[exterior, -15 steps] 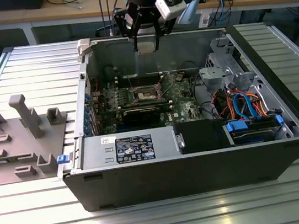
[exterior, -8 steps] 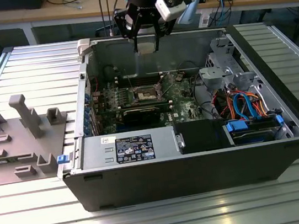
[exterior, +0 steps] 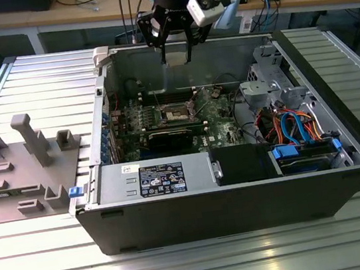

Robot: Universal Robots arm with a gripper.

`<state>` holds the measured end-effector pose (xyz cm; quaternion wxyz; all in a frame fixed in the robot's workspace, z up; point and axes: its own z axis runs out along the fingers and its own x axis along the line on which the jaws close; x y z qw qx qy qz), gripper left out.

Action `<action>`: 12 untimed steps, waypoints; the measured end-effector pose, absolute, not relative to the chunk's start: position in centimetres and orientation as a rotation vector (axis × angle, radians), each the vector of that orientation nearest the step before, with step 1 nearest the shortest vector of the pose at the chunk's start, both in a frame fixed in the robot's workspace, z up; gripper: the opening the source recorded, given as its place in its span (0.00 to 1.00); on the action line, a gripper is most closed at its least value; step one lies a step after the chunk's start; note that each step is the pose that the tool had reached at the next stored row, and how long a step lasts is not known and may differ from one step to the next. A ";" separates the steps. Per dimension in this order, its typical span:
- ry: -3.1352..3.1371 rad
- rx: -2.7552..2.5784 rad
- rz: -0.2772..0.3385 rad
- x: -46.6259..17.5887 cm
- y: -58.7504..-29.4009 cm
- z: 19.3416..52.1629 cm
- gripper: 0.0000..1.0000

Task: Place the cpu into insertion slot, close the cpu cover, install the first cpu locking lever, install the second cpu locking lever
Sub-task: 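Place the cpu into insertion slot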

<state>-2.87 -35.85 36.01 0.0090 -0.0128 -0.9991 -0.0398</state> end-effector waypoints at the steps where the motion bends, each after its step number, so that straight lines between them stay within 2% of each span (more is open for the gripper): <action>1: -3.121 -0.040 -0.124 -2.9 -35.9 36.0 0.54; 12: -3.121 -0.040 -0.124 -2.9 -35.9 35.8 0.54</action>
